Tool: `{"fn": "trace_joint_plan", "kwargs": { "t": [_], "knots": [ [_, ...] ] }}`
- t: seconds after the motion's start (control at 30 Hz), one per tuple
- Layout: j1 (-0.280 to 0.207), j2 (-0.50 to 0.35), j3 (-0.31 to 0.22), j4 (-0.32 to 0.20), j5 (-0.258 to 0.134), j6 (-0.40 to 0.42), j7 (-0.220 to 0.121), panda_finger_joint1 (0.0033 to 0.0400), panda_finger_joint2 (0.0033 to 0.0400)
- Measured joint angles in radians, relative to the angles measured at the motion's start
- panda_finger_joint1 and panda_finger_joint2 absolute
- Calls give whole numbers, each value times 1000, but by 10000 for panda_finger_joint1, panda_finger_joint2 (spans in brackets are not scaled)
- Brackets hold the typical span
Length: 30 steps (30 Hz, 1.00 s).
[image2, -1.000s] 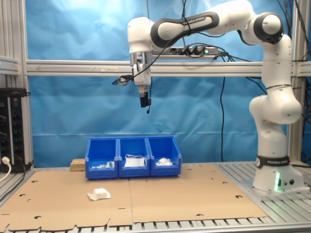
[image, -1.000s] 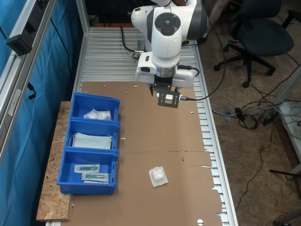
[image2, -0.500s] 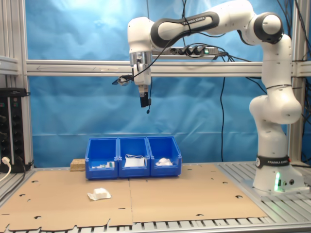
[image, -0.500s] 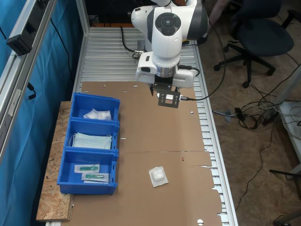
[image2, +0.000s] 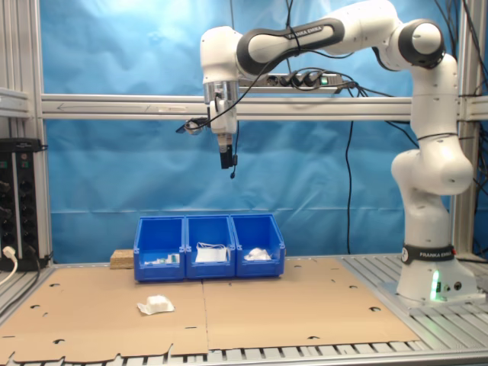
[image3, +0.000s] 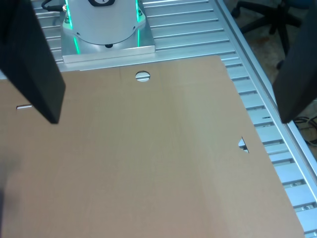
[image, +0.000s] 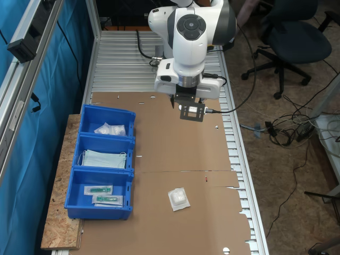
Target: Pick and place sorting task of medical equipment.
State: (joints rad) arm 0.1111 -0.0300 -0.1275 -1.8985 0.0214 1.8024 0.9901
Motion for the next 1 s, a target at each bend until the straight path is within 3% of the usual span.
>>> {"fn": "trace_joint_plan", "kwargs": {
  "t": [0.27,0.53,0.73,1.0],
  "knots": [
    [-107,0,119,0,0,7,0,400,400],
    [-207,3,230,0,0,64,0,400,400],
    [-252,20,273,-2,0,141,0,400,400],
    [-287,55,291,-4,0,228,0,400,400]
  ]
}}
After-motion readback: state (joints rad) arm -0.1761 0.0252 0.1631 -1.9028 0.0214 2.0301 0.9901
